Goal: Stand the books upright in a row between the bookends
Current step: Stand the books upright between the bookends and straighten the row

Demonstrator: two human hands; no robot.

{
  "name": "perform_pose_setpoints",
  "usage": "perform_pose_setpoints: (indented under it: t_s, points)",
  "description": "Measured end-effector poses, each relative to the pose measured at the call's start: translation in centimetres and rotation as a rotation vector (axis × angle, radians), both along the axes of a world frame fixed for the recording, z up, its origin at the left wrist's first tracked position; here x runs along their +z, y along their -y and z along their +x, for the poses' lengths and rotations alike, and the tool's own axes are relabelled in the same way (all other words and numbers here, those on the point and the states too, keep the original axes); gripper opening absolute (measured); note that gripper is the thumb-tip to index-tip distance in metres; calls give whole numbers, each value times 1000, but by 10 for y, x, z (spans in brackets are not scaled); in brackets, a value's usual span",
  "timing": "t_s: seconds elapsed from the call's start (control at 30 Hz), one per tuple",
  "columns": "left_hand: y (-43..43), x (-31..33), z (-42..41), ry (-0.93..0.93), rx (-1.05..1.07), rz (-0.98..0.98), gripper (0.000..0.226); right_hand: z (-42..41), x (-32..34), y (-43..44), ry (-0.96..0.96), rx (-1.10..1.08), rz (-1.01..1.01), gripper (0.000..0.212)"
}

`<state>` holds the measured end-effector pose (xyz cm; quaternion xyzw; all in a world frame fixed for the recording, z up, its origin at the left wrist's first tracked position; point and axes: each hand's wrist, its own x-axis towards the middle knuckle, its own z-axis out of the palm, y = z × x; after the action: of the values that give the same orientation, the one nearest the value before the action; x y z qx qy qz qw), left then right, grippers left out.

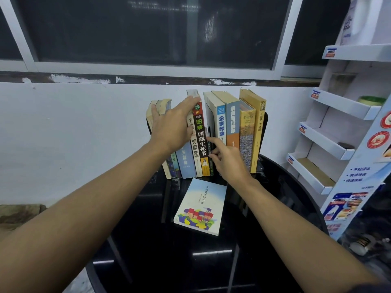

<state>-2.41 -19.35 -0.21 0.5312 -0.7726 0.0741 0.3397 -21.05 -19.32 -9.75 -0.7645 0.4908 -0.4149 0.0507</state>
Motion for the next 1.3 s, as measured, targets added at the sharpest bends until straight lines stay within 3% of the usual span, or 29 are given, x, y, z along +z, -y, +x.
perform_pose_setpoints:
  t_s: [0.33, 0.5, 0.6, 0.7, 0.93, 1.3]
  points:
    - [-7, 6, 1, 39, -34, 79, 82, -10, 8, -21, -44, 53, 190, 73]
    - [-32, -17, 8, -50, -201, -111, 58, -28, 4, -51, -109, -51, 161, 56]
    - [-53, -39, 12, -74, -290, 35, 46, -36, 1, -77, -120, -97, 261, 57]
    - [-69, -66, 19, 52, -300, 258, 43, -37, -8, -100, -147, -123, 405, 64]
    - [-75, -100, 27, 196, -183, 664, 70, -22, -19, -123, -221, -162, 546, 79]
    - [-71, -115, 20, 207, -208, 803, 89, -21, -31, -101, -158, -182, 633, 86]
